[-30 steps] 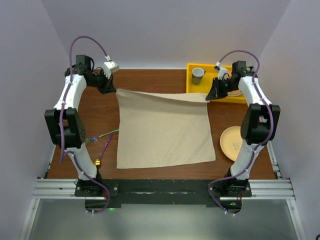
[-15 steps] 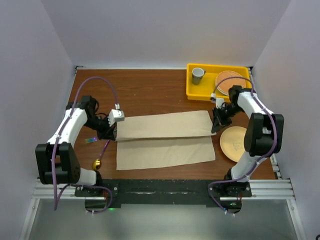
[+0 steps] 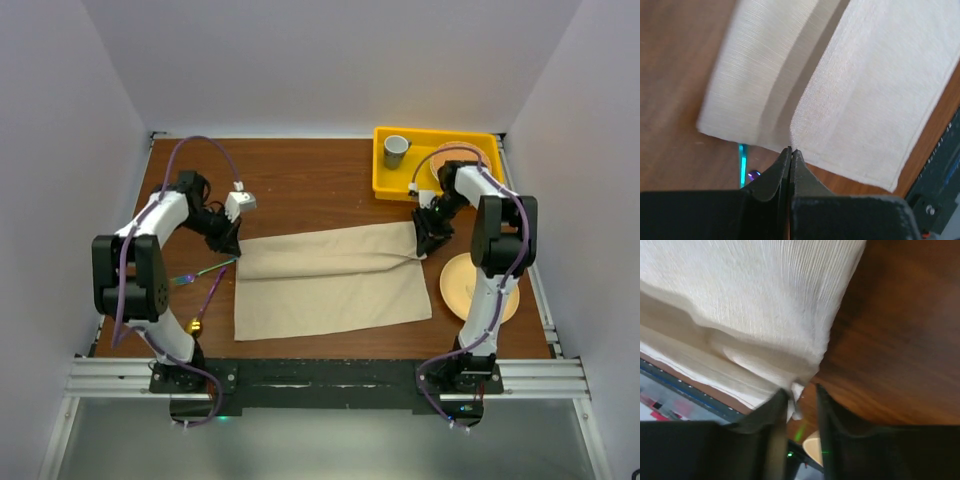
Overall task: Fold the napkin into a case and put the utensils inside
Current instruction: Fold and flatten the napkin at the center of the board.
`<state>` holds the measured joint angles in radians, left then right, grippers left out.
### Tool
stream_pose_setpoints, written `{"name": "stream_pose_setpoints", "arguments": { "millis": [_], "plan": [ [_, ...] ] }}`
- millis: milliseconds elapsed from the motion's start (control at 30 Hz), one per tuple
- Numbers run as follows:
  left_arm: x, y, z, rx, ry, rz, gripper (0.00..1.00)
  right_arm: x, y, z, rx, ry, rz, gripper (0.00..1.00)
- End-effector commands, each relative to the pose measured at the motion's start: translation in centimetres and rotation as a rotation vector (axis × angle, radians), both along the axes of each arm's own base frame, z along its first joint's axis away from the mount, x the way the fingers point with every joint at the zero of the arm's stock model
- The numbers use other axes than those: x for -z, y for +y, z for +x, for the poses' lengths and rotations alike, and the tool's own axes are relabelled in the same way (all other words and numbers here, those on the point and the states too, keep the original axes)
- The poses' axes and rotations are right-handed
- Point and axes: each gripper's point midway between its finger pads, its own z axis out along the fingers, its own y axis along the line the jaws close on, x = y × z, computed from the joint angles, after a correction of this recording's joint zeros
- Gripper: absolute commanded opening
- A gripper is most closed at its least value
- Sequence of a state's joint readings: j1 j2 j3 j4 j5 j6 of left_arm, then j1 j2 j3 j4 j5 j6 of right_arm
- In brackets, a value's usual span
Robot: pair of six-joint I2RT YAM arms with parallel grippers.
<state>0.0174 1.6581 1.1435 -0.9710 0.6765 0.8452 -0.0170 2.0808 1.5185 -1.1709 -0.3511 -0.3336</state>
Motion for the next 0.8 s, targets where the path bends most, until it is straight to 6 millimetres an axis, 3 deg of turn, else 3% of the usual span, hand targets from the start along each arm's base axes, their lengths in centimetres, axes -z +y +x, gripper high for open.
{"name": "stream_pose_setpoints", "arguments": {
  "millis": [0, 133, 267, 433, 633, 767],
  "plan": [
    [0.0, -0.5, 5.3, -0.161, 0.012, -0.036, 0.00, -1.8, -0.5, 3.1, 0.010, -0.063, -0.035, 0.40],
    [2.2, -0.1, 6.3, -0.197, 0.079, -0.013, 0.00, -3.2, -0.7, 3.1, -0.045, -0.085, -0.018, 0.54],
    [2.9, 0.2, 6.7, -0.210, 0.077, 0.014, 0.00, -5.6, -0.8, 3.1, -0.152, -0.206, 0.029, 0.67],
    [3.2, 0.4, 6.7, -0.208, 0.093, 0.021, 0.00, -7.0, -0.7, 4.4, -0.314, -0.395, 0.062, 0.72],
    [2.9, 0.6, 7.3, -0.210, 0.079, 0.034, 0.00, -8.1, 0.7, 5.4, -0.427, -0.465, 0.181, 0.72],
    [2.5, 0.6, 7.3, -0.207, 0.073, 0.036, 0.00, -7.9, 1.3, 5.7, -0.493, -0.480, 0.232, 0.72]
  ]
}}
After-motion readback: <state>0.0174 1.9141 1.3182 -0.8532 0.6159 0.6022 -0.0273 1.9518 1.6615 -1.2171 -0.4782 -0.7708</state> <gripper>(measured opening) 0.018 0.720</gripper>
